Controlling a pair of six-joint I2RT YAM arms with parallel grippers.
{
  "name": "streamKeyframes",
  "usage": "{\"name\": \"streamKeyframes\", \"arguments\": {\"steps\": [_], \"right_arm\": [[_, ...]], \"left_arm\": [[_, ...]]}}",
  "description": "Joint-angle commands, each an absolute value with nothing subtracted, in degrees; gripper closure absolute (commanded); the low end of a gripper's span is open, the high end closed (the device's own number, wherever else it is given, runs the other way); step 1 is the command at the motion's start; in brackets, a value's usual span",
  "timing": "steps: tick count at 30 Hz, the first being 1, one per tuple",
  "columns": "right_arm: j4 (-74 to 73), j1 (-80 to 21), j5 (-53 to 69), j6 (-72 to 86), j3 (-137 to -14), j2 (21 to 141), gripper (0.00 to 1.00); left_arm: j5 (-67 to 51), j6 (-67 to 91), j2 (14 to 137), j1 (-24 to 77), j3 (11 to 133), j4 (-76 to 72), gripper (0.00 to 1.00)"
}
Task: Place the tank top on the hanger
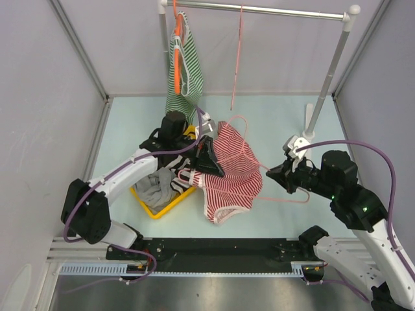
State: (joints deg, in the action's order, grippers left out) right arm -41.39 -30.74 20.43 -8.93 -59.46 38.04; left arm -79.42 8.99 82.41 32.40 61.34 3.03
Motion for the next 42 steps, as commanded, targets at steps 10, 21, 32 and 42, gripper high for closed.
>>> {"name": "streamKeyframes", "arguments": {"steps": [10,21,32,42], "right_arm": [[-28.8,-30.4,5.0,-7.2,-58.5,37.6,0.36],[-29.8,-29.0,-12.1,-3.6,-58.3,34.9,0.07],[-27.4,-35.8,8.7,19.2,-50.0,32.3,0.27],[-5.9,-77.5,-21.3,29.4,-31.0,40.7,0.27]], "left_arm": [[-75.8,-4.7,83.1,34.5,66.7,19.2,1.00],[-55.2,-3.6,82.7,33.4,65.8,20.6,1.00],[-44.7,5.2,81.9,31.1,63.3,12.1,1.00],[-43.6,7.0,80.0,30.7,62.4,11.6,1.00]]}}
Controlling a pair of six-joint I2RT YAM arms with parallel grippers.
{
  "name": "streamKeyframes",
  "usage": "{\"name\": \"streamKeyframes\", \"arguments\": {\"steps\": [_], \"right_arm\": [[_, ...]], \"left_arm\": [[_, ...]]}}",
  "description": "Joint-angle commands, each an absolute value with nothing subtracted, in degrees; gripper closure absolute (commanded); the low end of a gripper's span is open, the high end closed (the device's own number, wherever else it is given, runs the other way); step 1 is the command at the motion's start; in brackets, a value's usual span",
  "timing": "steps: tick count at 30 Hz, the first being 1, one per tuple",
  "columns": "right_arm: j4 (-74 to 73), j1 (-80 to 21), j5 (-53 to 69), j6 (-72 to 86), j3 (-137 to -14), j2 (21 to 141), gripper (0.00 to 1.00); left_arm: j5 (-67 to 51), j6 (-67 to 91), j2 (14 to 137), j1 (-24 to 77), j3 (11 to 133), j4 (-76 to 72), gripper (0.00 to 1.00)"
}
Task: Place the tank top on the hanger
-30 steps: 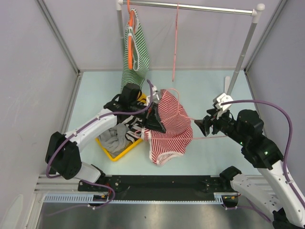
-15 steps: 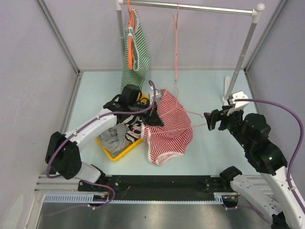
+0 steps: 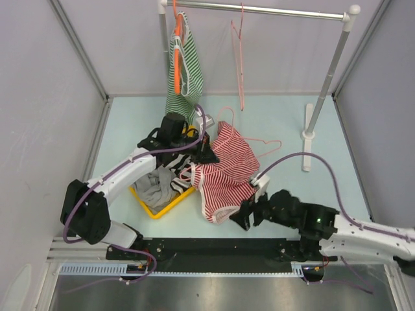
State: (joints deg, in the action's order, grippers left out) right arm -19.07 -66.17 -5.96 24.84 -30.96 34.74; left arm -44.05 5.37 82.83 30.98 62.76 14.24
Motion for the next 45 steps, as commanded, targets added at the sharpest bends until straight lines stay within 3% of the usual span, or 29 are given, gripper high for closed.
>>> {"name": "streamKeyframes", "arguments": {"steps": [1,11,26,29,30,31,35,39,45], "right_arm": [[-4.3,-79.3,-23.4,29.5,-30.6,42.9,0.27],[15.2,-83.1,-21.4,31.1,-28.2,63.6,0.27],[29.7,-76.4,-13.9,29.1,-25.4,77.9,0.31],[30.2,-76.2,-10.6,29.4,-25.6,79.3,0.57],[29.5,-76.2,-9.6,29.6,-25.8,79.3,0.88],[28.5,-76.1,-9.7,30.0,-26.0,79.1,1.00],[21.1,-75.1,-11.9,31.3,-24.0,71.5,1.00],[10.4,-67.8,-12.9,32.2,-21.1,54.3,1.00],[-6.1,-43.4,-6.8,28.0,-21.2,34.3,1.00]], "left_arm": [[-43.6,7.3,79.7,30.8,62.4,11.7,1.00],[-41.4,6.9,77.3,30.6,62.2,12.2,1.00],[-41.4,6.7,75.9,30.1,62.1,12.5,1.00],[-41.0,6.6,75.8,30.1,62.0,12.5,1.00],[-40.9,6.6,75.7,30.0,62.0,12.6,1.00],[-41.0,6.6,75.7,29.9,62.0,12.6,1.00],[-41.7,6.1,75.4,29.4,62.0,12.5,1.00],[-43.6,5.1,74.5,29.0,62.1,12.6,1.00],[-52.5,3.4,70.9,28.7,60.4,8.7,1.00]]}}
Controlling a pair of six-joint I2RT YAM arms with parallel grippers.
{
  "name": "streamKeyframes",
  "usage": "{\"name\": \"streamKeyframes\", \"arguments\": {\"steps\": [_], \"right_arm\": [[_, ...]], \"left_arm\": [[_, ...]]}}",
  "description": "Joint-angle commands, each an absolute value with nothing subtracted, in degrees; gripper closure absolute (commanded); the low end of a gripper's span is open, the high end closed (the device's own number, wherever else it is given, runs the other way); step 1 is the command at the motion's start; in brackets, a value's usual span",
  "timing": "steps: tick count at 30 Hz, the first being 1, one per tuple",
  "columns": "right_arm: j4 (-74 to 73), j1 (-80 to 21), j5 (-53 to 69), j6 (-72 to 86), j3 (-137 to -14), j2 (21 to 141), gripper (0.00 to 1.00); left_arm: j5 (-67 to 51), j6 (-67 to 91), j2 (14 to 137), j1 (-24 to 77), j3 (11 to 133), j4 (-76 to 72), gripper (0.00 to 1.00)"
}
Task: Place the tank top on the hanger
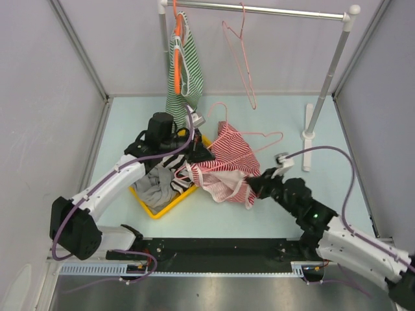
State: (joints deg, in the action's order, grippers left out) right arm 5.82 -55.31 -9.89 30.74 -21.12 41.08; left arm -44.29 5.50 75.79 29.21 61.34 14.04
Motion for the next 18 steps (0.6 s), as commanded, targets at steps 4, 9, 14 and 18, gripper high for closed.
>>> {"name": "streamKeyframes", "arguments": {"steps": [4,9,14,18], "right_arm": [[-7.2,-22.7,4.8,27.2,-22.4,35.1,1.00],[-5.1,-8.8,17.5,27.2,-26.0,39.8,1.00],[-6.4,3.6,24.6,26.8,-29.8,40.3,1.00],[-9.4,12.0,30.5,26.3,-32.9,41.6,1.00]], "left_arm": [[-57.0,2.6,69.1,28.7,59.1,6.9,1.00],[-59.3,1.8,68.5,28.7,58.9,6.9,1.00],[-58.8,0.1,68.0,28.7,59.1,9.1,1.00],[-55.8,-3.2,67.6,28.7,59.6,11.4,1.00]]}}
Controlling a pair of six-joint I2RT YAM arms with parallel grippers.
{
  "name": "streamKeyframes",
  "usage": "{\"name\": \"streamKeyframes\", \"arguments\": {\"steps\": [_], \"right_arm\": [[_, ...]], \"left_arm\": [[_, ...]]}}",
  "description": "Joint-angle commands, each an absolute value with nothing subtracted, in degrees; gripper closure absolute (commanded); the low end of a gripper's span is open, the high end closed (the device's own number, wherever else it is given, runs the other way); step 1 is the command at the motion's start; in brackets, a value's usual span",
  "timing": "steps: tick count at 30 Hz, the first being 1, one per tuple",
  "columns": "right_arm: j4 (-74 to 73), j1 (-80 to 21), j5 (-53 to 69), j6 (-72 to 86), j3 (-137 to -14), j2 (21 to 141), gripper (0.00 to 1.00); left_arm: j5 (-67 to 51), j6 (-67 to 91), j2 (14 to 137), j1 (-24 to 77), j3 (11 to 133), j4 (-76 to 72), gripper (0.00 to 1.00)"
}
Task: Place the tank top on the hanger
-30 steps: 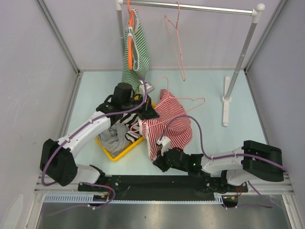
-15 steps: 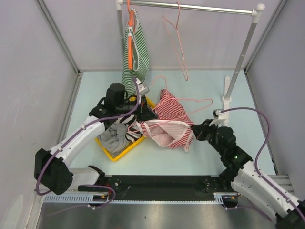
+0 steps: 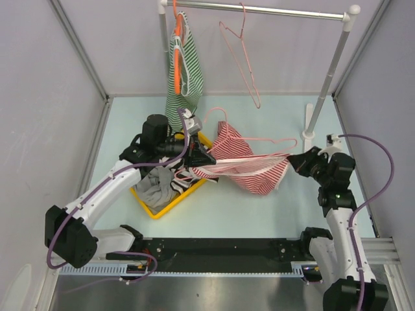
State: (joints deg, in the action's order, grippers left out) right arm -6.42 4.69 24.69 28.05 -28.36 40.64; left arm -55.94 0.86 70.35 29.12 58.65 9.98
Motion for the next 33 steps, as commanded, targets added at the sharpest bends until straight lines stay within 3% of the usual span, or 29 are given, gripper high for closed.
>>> {"name": "streamKeyframes", "arguments": {"steps": [1,10,33], "right_arm": [[-9.9,13.4,32.8,26.2,-34.2,41.7,1.00],[-17.0,20.4,37.7,26.8,-40.9,41.0,1.00],[-13.4,27.2,43.1,30.3,-56.9,54.9,1.00]], "left_arm": [[-54.9,-3.9,67.5,28.7,59.6,12.0,1.00],[-50.8,-6.6,67.1,28.7,59.6,13.9,1.00],[-53.4,-6.9,67.1,29.0,58.8,13.4,1.00]]}}
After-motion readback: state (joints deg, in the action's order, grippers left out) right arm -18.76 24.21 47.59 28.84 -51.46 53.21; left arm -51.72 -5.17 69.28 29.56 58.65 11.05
